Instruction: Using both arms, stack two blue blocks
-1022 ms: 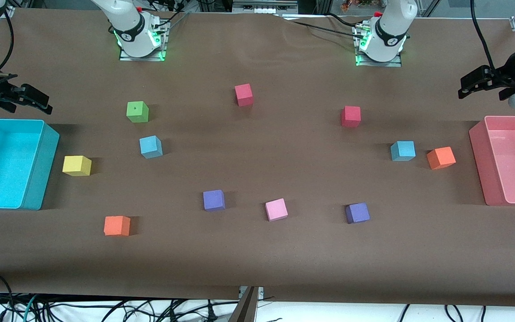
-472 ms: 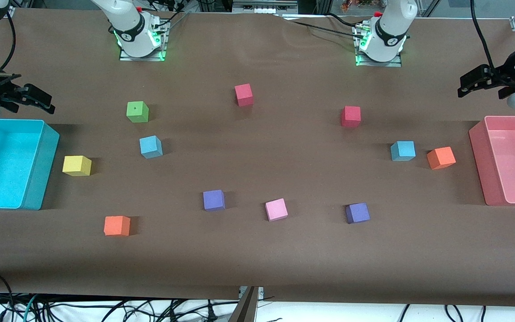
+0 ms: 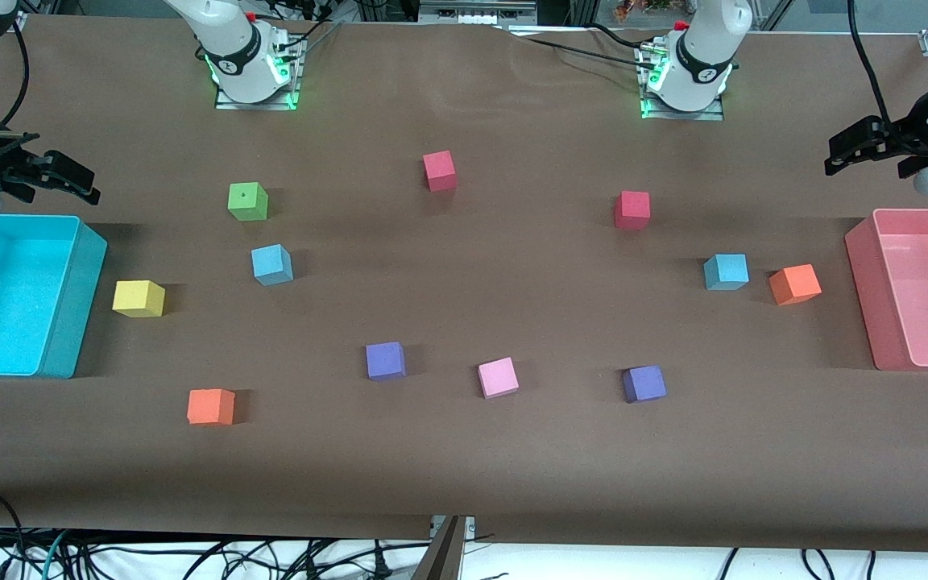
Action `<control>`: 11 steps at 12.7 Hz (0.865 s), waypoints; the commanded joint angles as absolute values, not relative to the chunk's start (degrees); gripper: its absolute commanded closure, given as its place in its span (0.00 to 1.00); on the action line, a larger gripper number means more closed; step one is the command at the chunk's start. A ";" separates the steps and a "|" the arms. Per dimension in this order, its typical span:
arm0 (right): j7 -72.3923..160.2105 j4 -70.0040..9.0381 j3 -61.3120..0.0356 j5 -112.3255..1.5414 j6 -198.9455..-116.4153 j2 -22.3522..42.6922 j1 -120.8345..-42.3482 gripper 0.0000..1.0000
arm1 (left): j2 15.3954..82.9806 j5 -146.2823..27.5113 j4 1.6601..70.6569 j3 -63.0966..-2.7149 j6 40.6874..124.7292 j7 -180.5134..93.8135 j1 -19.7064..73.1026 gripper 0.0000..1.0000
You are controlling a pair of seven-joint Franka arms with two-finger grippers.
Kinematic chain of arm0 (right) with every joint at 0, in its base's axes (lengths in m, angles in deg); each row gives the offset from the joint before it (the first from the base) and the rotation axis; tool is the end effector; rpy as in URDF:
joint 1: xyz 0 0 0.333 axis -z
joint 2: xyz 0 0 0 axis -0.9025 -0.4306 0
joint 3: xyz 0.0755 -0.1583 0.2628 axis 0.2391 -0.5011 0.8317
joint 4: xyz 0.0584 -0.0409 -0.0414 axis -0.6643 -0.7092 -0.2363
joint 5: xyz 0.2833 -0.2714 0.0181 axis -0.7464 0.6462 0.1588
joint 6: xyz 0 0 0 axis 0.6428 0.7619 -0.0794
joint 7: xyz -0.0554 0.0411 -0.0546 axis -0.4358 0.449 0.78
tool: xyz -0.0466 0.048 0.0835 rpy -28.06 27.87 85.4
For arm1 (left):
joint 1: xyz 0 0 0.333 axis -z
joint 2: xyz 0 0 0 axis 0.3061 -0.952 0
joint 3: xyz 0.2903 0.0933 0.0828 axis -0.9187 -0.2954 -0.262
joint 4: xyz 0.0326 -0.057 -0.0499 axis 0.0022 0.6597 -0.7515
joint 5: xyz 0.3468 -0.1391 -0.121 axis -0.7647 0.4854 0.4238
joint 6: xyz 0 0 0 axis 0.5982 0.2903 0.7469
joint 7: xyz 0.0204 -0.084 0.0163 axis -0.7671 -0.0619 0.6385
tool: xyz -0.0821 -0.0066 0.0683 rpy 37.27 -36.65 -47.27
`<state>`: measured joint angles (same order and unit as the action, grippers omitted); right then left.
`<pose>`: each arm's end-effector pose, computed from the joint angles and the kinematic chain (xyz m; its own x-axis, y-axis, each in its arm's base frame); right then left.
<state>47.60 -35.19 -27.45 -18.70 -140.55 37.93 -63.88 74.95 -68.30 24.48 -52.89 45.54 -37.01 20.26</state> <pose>0.5366 -0.0271 0.5652 0.9995 -0.0272 -0.0180 -0.0273 -0.9996 -0.0075 0.5343 -0.0067 0.6288 0.9902 -0.0103 -0.1390 -0.0102 -0.9999 0.0011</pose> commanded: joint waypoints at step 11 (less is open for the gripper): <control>48.24 -41.67 -22.56 -18.54 -140.58 34.27 -64.32 0.00 | 74.02 -69.70 22.40 -52.99 44.12 -36.46 20.64 0.00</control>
